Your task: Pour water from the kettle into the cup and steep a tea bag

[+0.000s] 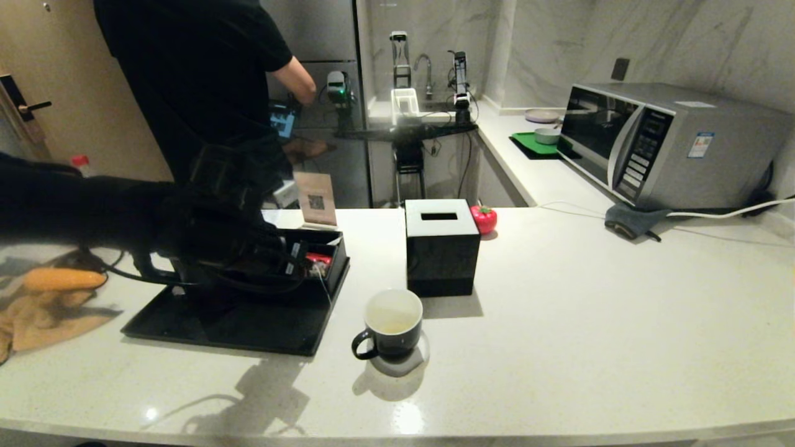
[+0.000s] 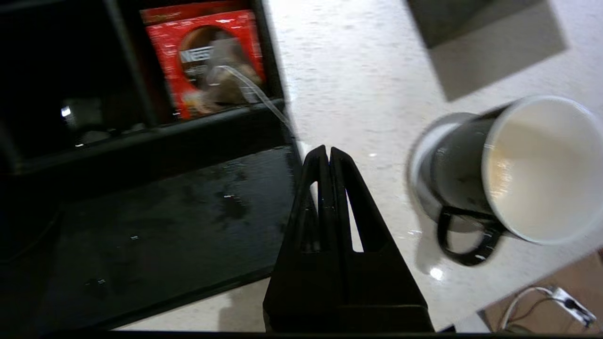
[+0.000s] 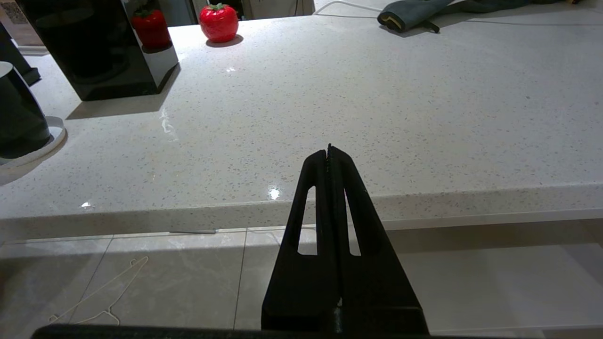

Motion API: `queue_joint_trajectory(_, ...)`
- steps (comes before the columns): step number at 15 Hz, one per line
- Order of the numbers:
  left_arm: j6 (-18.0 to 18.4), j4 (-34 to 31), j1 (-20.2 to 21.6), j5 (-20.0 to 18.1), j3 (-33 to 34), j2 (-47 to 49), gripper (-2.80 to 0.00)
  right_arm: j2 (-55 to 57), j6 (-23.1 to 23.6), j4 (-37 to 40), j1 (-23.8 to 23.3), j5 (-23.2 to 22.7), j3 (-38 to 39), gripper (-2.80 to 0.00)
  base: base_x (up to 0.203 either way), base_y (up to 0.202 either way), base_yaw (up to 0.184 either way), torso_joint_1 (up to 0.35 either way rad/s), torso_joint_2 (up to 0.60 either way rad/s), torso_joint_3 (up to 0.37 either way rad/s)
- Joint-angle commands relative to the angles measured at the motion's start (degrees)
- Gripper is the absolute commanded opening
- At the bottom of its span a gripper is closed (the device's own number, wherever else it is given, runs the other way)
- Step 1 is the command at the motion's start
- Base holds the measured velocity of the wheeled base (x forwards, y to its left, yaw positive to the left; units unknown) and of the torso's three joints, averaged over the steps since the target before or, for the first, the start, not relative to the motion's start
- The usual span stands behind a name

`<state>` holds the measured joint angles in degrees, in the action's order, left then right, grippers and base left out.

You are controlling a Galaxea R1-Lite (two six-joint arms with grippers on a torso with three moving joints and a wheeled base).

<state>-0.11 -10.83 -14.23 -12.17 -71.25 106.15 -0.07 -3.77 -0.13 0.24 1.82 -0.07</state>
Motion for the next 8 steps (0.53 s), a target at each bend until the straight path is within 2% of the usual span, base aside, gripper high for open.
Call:
queue_joint_trajectory(1, 0.2, -0.2, 0.5, 1.1, -1.3, 1.8, -2.8, 0.1, 0.0, 0.0, 0.0, 0.0, 0.0, -2.8, 0.0, 0.0, 0.0, 0.0, 0.0, 0.0)
queue_joint_trajectory(4, 0.3, -0.2, 0.8, 1.7, -2.7, 3.7, -2.8, 0.1, 0.0, 0.0, 0.0, 0.0, 0.0, -2.8, 0.0, 0.0, 0.0, 0.0, 0.0, 0.0)
queue_joint_trajectory(5, 0.3, -0.2, 1.0, 2.3, -3.1, 4.1, 0.0, 0.1, 0.0, 0.0, 0.0, 0.0, 0.0, -2.8, 0.0, 0.0, 0.0, 0.0, 0.0, 0.0)
queue_joint_trajectory(8, 0.6, -0.1, 1.2, 2.8, -3.2, 5.2, 0.0, 0.1, 0.0, 0.0, 0.0, 0.0, 0.0, -2.8, 0.0, 0.0, 0.0, 0.0, 0.0, 0.0)
